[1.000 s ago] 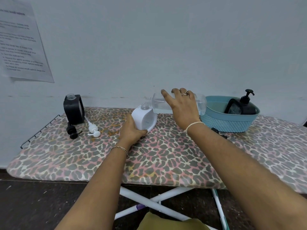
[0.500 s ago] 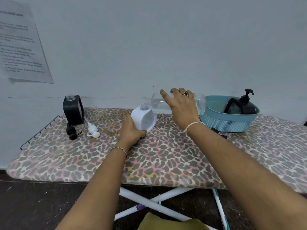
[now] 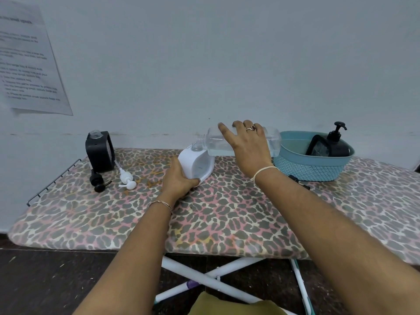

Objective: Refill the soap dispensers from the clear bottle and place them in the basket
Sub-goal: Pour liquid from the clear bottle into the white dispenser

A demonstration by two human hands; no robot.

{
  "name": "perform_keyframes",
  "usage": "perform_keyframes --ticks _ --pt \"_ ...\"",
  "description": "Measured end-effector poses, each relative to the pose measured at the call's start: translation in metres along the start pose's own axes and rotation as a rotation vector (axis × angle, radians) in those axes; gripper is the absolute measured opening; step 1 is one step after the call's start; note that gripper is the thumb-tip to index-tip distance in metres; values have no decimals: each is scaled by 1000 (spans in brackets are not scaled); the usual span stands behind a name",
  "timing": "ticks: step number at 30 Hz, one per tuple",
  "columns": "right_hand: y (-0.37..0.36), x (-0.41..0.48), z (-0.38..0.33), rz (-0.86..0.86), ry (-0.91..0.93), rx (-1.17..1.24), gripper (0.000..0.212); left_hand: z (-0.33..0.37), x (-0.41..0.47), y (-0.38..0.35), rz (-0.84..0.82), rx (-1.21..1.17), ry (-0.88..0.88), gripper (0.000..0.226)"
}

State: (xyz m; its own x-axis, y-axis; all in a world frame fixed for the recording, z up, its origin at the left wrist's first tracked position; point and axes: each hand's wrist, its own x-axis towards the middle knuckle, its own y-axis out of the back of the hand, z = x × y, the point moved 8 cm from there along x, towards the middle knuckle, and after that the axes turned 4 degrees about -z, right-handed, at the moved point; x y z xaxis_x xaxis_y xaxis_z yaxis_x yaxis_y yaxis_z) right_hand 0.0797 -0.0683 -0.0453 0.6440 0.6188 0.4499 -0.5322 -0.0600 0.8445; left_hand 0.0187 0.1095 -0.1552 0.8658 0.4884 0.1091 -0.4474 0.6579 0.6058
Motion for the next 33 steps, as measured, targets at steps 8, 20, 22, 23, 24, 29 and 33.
perform_keyframes --ticks 8,20,22,23,24,29,33 --pt "-1 1 0 3 1 2 88 -1 0 0 2 -20 -10 86" --pt "-1 1 0 6 7 -8 88 -1 1 0 4 -31 -23 84" --pt "0 1 0 7 7 -7 88 -1 1 0 5 -34 -22 84" --pt "0 1 0 7 7 -8 88 -1 1 0 5 -34 -20 84" --pt "0 1 0 7 8 -8 88 -1 1 0 4 -35 -18 84" --pt "-1 1 0 3 7 -2 88 -1 1 0 6 -19 -7 83" --pt "0 1 0 10 11 1 89 -1 1 0 3 -22 -9 86"
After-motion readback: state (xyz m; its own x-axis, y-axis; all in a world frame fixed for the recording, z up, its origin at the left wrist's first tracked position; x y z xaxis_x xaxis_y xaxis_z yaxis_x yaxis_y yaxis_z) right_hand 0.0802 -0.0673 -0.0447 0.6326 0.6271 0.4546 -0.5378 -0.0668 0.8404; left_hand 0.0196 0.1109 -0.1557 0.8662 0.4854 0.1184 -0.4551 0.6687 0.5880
